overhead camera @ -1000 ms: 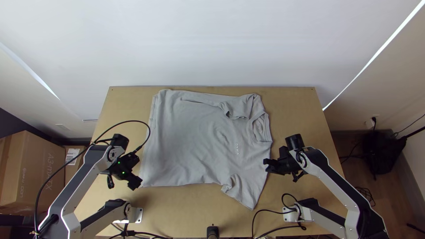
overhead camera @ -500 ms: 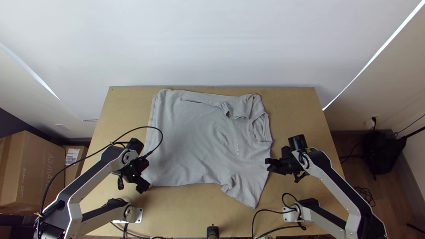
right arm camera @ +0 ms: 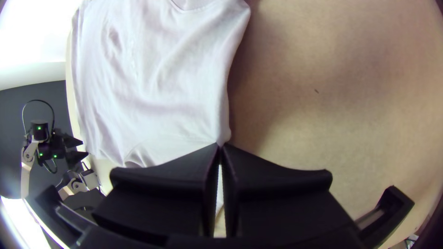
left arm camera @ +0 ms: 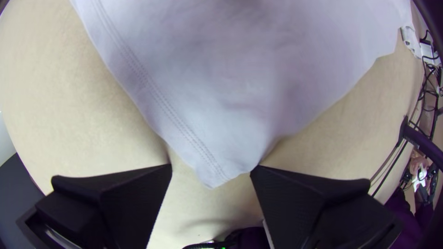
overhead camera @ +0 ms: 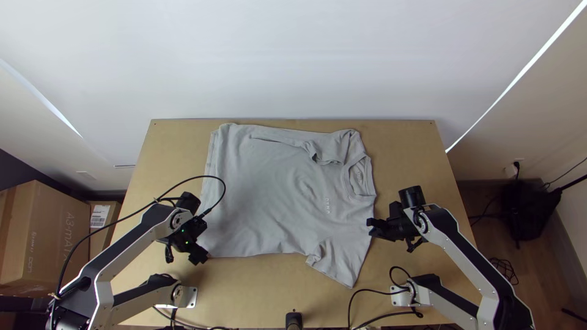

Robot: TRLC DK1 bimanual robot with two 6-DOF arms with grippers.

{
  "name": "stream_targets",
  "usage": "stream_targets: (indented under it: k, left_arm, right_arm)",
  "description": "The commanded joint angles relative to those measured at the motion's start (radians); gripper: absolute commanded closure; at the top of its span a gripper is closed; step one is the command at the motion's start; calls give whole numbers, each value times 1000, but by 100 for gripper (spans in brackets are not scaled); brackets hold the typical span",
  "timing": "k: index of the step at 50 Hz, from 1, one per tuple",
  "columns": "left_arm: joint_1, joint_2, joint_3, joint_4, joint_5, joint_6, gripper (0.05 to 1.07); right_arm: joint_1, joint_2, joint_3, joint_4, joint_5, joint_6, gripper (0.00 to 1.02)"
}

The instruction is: Fold the t-shirt

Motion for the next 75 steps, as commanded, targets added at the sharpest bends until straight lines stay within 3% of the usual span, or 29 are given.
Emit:
stream_targets:
  k: [1, 8, 10, 13, 14, 29, 42, 48, 58, 75]
  left_arm:
    - [0, 11, -50, 42, 72, 36, 48]
    - [-6, 6, -67, 47, 89, 62, 50]
    - [-9, 6, -73, 49, 92, 71, 63]
    - [-7, 11, -68, 53, 143, 76, 101]
    - [-4, 9, -65, 53, 158, 79, 105]
    - [129, -32, 34, 119, 169, 27, 104]
    - [189, -99, 269, 234, 189, -207, 104]
    - [191, -113, 341, 273, 195, -312, 105]
    - [210, -110, 475, 397, 200, -452, 105]
    - [244, -35, 764, 483, 119, -503, 105]
  right_arm:
    - [-7, -18, -17, -11, -5, 1, 100]
    - [-7, -28, -20, -11, -5, 1, 100]
    - [-7, -33, -20, -11, -5, 1, 100]
    - [-9, -38, -20, -13, -3, 1, 100]
    - [-10, -41, -20, -14, -3, 1, 100]
    - [-99, -125, 6, -22, -3, -8, 100]
    - [-190, -185, 52, 9, -5, -36, 100]
    - [-216, -236, 72, 147, -5, -19, 100]
    - [-217, -251, 186, 349, 4, -65, 100]
    - [-274, -73, 472, 488, 24, -135, 100]
